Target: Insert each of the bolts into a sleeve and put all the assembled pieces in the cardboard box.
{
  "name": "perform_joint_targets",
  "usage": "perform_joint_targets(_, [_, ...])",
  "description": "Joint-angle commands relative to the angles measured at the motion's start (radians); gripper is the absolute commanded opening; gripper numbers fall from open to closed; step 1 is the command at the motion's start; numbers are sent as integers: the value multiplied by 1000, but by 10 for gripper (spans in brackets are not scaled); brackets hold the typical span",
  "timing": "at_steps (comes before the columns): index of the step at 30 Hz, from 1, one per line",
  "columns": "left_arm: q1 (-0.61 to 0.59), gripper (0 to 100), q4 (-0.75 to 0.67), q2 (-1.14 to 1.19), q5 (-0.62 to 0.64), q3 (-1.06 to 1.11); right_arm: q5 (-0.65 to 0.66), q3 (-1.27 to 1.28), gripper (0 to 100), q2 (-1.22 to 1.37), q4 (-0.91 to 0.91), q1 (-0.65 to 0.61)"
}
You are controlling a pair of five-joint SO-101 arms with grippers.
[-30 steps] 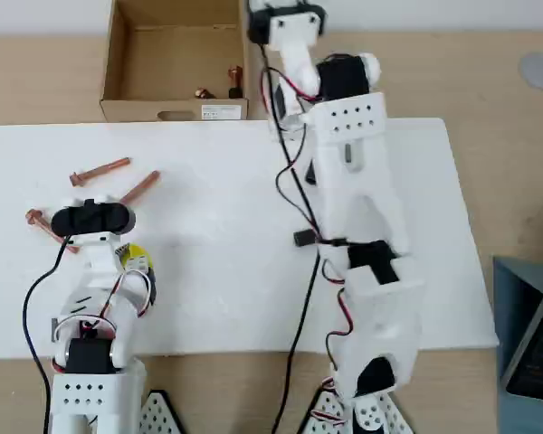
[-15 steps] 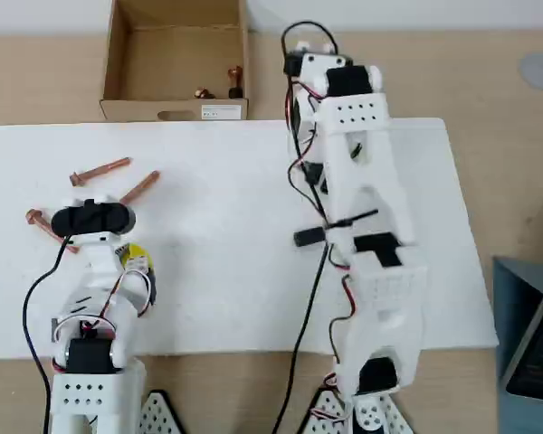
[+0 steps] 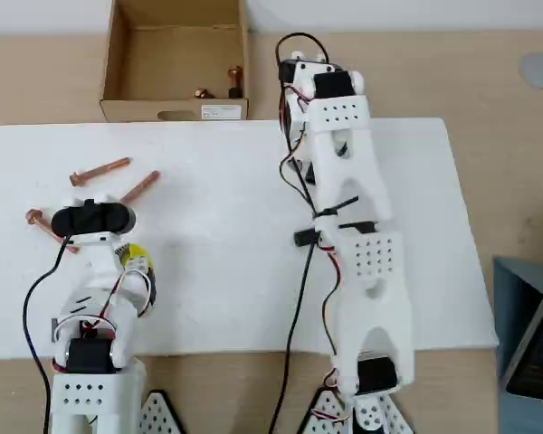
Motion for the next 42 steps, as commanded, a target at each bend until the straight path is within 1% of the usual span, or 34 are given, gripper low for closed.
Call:
perform_joint_targets(1, [-11,3,-11,-7,-5,-2,-3,-90,131,19,5,19])
perform_joint_targets(11, [-11,3,-11,-7,-5,-2,-3,-108,132,56,5,22])
perform_joint_targets(18, [-11,3,-11,-7,-5,-2,-2,-105,132,54,18,59])
perform_joint_targets(42, [-11,3,-11,-7,-5,-2,-8,-64,128,137,14,56])
